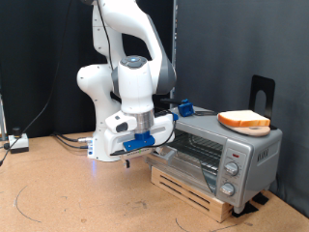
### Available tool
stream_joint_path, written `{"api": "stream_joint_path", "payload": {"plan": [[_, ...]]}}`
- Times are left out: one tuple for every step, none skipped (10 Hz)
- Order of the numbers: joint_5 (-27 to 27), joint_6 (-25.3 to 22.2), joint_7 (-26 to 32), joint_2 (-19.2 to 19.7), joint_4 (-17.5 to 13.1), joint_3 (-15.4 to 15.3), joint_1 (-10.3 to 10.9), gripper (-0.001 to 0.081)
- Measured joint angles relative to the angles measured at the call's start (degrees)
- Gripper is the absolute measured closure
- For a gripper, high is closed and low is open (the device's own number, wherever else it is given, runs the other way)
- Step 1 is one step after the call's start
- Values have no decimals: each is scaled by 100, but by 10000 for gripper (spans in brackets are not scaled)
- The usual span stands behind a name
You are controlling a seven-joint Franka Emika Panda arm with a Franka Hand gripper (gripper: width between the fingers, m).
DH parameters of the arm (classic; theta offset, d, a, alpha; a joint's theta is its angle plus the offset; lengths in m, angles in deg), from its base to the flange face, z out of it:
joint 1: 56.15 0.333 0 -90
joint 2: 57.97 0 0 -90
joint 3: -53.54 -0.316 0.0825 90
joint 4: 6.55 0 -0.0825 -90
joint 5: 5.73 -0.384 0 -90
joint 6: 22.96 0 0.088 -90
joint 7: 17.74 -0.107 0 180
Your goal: Make a piece of toast with the oven
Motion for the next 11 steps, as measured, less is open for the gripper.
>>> {"api": "stream_joint_path", "payload": {"plan": [[-178,3,105,11,-53,-24,15,-4],[-359,1,234,8,-107,-50,26,-4],[-509,-22,347,-2,-158,-64,36,-4],[-581,-88,396,-24,-210,-67,49,-4],[-584,-140,396,-30,-243,-71,50,-4],[-509,-228,309,-19,-260,-71,46,-4],[-271,-267,85,17,-271,-65,34,-4],[0,-276,-151,76,-270,-57,5,-4],[158,-269,-289,173,-270,-45,-14,-4],[178,-213,-302,244,-279,-29,-35,-4],[162,-208,-284,264,-289,-17,-39,-4]]}}
